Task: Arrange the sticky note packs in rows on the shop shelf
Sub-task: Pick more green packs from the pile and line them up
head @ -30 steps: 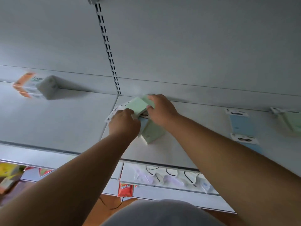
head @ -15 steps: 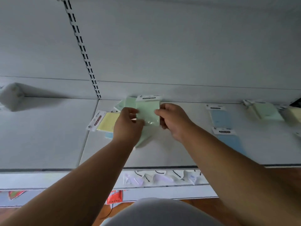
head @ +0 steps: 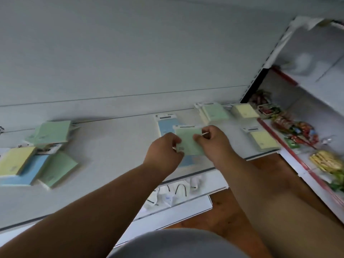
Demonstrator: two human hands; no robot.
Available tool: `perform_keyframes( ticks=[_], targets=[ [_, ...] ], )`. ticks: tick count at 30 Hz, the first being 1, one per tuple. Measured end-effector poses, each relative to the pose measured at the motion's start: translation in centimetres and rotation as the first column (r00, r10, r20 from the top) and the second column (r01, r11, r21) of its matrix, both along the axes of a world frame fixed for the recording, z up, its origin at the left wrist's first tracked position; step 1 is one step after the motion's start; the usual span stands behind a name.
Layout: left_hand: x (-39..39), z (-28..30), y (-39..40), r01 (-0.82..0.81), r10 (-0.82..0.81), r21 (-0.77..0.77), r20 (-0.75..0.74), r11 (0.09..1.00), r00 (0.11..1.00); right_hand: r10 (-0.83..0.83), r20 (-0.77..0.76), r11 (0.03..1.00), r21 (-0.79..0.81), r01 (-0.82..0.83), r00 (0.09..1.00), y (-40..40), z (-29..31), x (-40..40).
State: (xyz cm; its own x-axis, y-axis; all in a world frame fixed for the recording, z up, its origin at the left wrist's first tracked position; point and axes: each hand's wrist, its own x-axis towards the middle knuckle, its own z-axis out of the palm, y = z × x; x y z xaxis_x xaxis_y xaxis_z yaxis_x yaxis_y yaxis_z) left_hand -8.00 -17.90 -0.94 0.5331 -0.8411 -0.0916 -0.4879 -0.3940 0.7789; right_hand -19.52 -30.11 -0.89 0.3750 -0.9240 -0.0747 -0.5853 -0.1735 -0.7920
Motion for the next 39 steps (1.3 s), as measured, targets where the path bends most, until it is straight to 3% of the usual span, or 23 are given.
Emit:
perform_keyframes(
  ticks=[5,9,15,20,24,27,32,39],
  targets=[
    [-6.9,0.1,-6.9,0.001,0.000,-0.016,0.054,1.000,0.999,0.013,-0.073,0.998,-0.053,-0.017,0.997,-7.3,0.1,-6.5],
    [-9.3,1.1,-12.0,-0.103,0.114,-0.101,0.104,0.989,0.988,0.076,-0.112,0.982,-0.163,-0.094,0.991,-12.5,1.2,-7.5],
    [-8.8,1.5,-17.1,-0.254,0.266,-0.091,0.176,0.963,0.948,0.117,-0.112,0.970,-0.198,-0.138,0.987,-16.9,1.8,-5.3],
    [-7.2,1.1,-19.3,-0.293,0.289,-0.030,0.296,0.956,0.911,0.222,-0.183,0.938,-0.227,-0.261,0.958,-18.8,1.1,-3.6],
    [-6.6,0.3,-20.1,-0.287,0.255,0.052,0.329,0.956,0.909,0.248,-0.323,0.905,-0.261,-0.337,0.914,-18.7,0.1,-3.5],
    [-6.5,0.3,-20.0,-0.283,0.253,0.050,0.316,0.958,0.914,0.219,-0.364,0.872,-0.344,-0.349,0.905,-18.2,0.1,-3.5],
    [-6.4,0.5,-16.3,-0.321,0.316,-0.016,0.228,0.947,0.921,0.239,-0.290,0.830,-0.435,-0.350,0.927,-15.6,1.5,-1.8],
    [-0.8,0.8,-5.8,-0.403,0.406,-0.054,0.163,0.914,0.899,0.466,-0.110,0.786,-0.405,-0.468,0.878,-5.8,2.0,6.2]
  ],
)
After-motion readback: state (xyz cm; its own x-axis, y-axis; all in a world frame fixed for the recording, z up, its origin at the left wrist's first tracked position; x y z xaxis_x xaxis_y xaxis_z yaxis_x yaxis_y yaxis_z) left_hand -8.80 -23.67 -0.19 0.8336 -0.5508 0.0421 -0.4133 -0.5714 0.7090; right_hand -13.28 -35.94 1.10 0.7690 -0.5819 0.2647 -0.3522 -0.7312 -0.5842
